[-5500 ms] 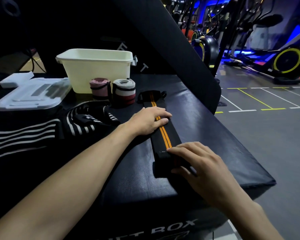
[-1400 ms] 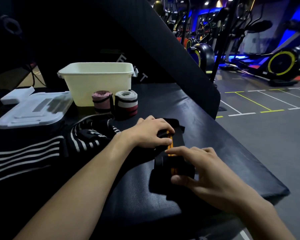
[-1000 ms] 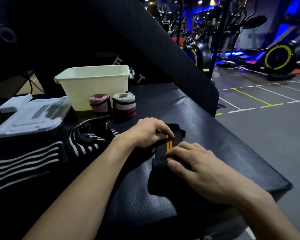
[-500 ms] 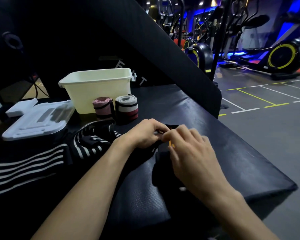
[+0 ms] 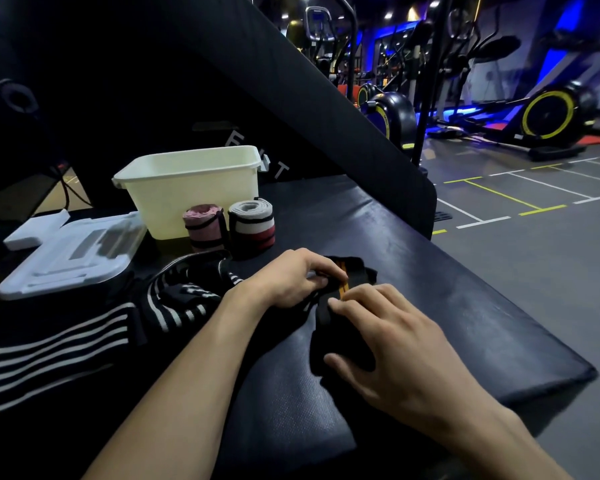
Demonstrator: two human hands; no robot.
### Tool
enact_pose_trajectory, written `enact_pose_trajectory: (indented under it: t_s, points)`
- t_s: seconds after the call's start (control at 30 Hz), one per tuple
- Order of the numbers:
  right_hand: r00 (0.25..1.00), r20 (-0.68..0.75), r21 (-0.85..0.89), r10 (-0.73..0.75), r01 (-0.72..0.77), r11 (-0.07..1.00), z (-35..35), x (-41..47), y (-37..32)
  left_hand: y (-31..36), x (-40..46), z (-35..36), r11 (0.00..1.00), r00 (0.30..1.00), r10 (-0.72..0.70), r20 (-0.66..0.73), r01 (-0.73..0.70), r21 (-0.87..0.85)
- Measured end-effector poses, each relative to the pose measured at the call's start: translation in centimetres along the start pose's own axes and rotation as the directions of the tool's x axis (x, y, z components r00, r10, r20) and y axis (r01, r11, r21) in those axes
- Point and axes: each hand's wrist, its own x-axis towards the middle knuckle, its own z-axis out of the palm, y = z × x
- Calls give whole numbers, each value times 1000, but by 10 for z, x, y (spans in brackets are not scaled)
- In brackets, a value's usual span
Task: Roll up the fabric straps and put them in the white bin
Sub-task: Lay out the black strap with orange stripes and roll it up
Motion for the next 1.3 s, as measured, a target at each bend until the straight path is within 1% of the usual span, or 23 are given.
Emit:
enact_pose_trajectory:
  t_s: [0.07, 0.17, 0.27, 0.33, 0.43, 0.5, 0.63, 0.7, 0.8, 0.9, 1.0, 1.07, 1.2, 1.3]
  points:
    - [999, 44, -21, 10, -9, 1000, 3, 4, 2, 1, 0, 0, 999, 1000, 3, 2, -3, -37]
    - [994, 107, -32, 26, -23, 999, 8, 12, 5, 1, -2, 1, 990, 1000, 5, 17, -3, -142]
    - [992, 127, -69, -3, 12, 998, 12, 22, 12, 0, -2, 1, 992, 1000, 19, 11, -18, -127]
    - [993, 117, -25, -3, 6, 1000, 15, 24, 18, -1, 0, 1, 993, 1000, 26, 3, -26, -119]
    - [996, 80, 123, 28, -38, 992, 13, 23, 25, -4, 3, 3, 985, 1000, 10, 12, -7, -170]
    - [998, 66, 147, 18, -28, 989, 9, 23, 27, -6, 3, 3, 980, 1000, 0, 22, 4, -201]
    - [989, 146, 177, -7, -19, 984, -1, 24, 23, 0, 1, -1, 962, 994, 61, 88, -35, -272]
    - [985, 170, 171, 20, -50, 984, -3, 23, 18, 2, -1, -2, 957, 989, 83, 122, -45, -288]
    - [975, 192, 108, 113, -135, 985, -1, 26, 15, 4, -2, -1, 939, 989, 81, 124, -34, -342]
    - [974, 148, 43, 172, -180, 983, 6, 31, 16, 4, -3, -1, 914, 991, 93, 97, -46, -404]
    - [975, 118, 42, 188, -194, 980, 7, 32, 15, -1, -1, -1, 933, 996, 67, 63, -40, -356]
    - [976, 73, 80, 205, -211, 974, 7, 32, 15, -4, -1, -1, 940, 997, 46, 60, -23, -341]
    - [968, -99, 157, 231, -214, 964, 15, 34, 17, -3, -1, -3, 943, 998, 31, 49, -13, -334]
    - [945, -274, 85, 179, -162, 983, 22, 38, 14, -5, -1, -4, 952, 998, 28, 53, -10, -305]
